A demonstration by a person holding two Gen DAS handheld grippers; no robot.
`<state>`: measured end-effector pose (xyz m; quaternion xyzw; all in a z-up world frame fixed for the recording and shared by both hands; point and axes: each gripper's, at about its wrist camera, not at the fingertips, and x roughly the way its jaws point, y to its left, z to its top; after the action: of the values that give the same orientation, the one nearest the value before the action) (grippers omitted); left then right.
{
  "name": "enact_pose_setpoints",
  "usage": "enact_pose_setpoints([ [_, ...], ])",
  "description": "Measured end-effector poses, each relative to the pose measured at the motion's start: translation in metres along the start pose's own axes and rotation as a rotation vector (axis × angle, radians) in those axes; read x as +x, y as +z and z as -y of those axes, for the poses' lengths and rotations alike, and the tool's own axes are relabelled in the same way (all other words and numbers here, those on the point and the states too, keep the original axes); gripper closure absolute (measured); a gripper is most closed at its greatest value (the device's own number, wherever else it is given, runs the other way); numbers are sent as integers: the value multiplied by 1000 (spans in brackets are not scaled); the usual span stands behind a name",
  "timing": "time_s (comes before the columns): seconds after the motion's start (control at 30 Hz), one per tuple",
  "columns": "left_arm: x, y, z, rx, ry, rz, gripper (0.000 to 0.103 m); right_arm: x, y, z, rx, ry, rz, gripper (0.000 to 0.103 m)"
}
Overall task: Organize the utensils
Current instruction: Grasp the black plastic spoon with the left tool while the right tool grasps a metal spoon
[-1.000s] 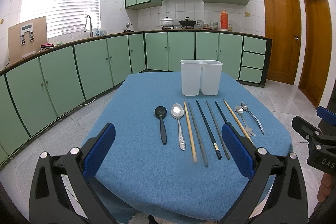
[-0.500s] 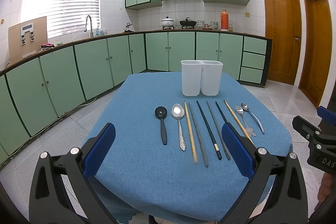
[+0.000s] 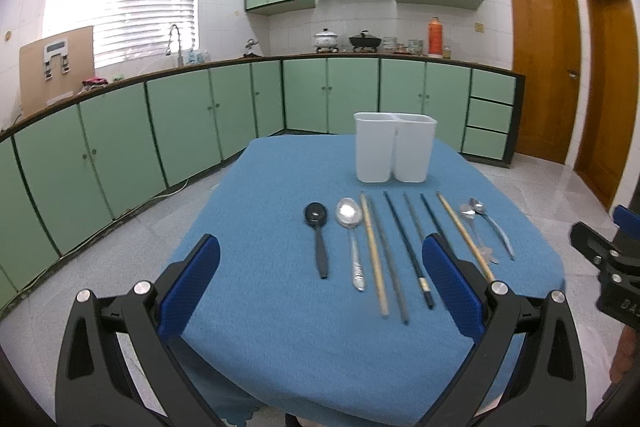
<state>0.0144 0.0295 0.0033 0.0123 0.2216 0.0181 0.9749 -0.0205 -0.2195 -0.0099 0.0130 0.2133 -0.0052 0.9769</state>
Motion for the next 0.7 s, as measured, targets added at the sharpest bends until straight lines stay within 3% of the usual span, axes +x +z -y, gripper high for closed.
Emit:
enact_pose_setpoints([
  [0.2, 35, 4, -18, -21, 43, -56, 5, 23, 8, 12, 12, -12, -19, 6],
  [0.47, 97, 17, -18, 9, 43, -129, 5, 71, 24, 25, 16, -48, -46, 6],
  [0.7, 174, 26, -17, 22, 60, -274, 5, 116, 35, 27, 20, -65, -85, 6],
])
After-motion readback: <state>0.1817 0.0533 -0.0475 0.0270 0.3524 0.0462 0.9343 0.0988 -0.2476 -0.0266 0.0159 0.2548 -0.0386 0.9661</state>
